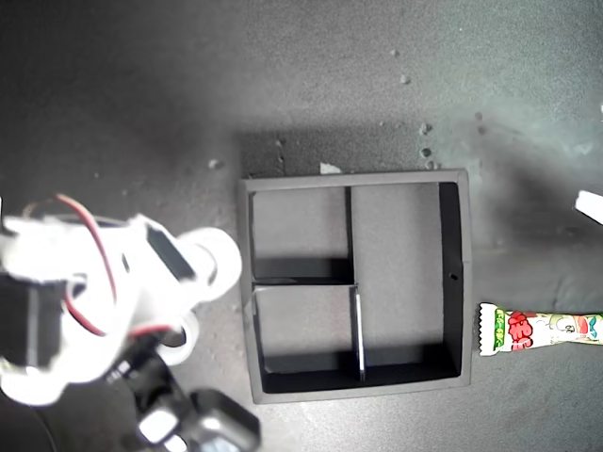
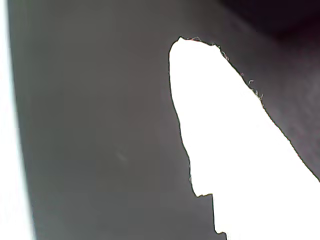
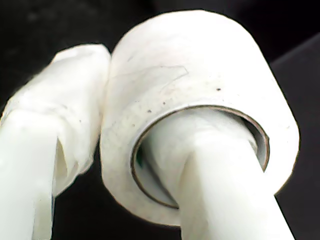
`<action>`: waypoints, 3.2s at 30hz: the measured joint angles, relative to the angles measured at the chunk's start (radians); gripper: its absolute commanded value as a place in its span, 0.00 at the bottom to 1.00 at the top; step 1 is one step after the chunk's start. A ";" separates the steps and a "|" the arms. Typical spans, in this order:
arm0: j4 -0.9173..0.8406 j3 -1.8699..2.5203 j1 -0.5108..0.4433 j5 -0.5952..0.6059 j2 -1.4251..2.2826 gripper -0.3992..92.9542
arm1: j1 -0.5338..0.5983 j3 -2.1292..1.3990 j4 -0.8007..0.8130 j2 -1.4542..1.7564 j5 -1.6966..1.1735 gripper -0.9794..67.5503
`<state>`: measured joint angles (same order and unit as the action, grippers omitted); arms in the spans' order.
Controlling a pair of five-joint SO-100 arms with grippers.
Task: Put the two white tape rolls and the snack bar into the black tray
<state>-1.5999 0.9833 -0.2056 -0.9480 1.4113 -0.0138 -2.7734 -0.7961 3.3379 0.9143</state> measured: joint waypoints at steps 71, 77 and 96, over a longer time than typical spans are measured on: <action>-0.218 -0.345 -0.140 -0.118 -0.080 0.11 | 0.762 -0.252 0.245 -0.566 1.197 0.43; -0.218 -0.345 -0.160 -0.118 -0.083 0.11 | 0.762 -0.252 0.186 -0.565 1.216 0.32; -0.218 -0.252 -0.183 -0.170 -0.094 0.10 | 0.545 -0.163 0.021 -0.561 1.098 0.01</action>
<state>-1.8178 0.7317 -0.3881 -1.1183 1.3177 0.5308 -2.9360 -0.7747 2.7765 2.0126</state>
